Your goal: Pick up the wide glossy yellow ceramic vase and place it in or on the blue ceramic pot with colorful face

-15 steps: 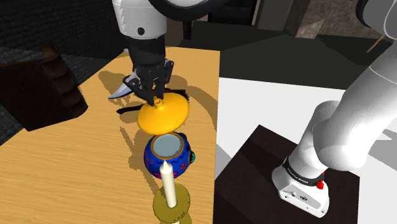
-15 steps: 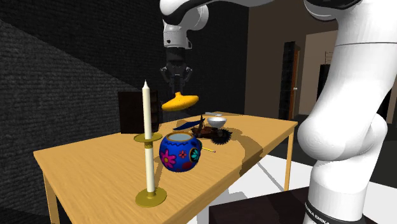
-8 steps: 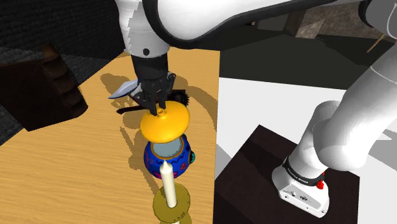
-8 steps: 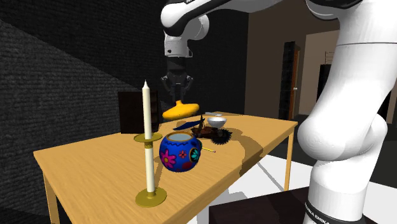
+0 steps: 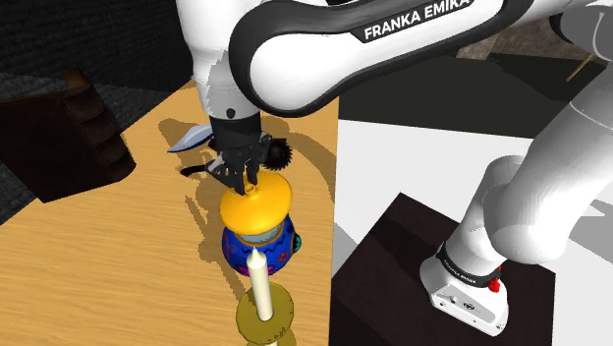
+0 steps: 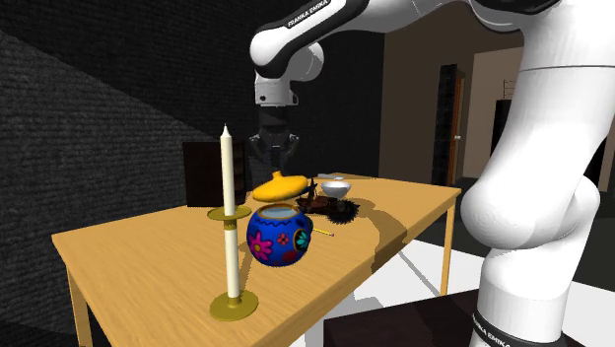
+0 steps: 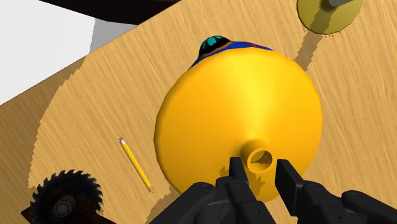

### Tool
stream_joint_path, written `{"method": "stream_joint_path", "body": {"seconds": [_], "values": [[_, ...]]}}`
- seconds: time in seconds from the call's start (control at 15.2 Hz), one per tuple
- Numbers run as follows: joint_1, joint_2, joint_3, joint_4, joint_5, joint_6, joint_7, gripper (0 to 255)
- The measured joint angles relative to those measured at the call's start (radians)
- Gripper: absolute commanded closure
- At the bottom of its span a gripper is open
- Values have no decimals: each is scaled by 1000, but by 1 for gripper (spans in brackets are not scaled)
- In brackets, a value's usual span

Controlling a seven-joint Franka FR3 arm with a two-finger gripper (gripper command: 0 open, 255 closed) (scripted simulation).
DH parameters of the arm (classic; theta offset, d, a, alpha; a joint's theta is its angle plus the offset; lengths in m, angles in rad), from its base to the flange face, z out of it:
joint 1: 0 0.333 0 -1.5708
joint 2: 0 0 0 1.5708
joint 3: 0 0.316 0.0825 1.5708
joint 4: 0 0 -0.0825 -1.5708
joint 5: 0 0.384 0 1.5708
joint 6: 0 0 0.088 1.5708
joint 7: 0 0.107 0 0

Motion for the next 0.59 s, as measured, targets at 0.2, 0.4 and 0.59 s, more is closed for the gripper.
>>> {"method": "stream_joint_path", "body": {"seconds": [0.2,0.4,0.59], "values": [[0,7,1,-34,-3,40,2,255],[1,14,3,-56,-7,72,8,255],[1,12,3,-60,-6,76,8,255]]}}
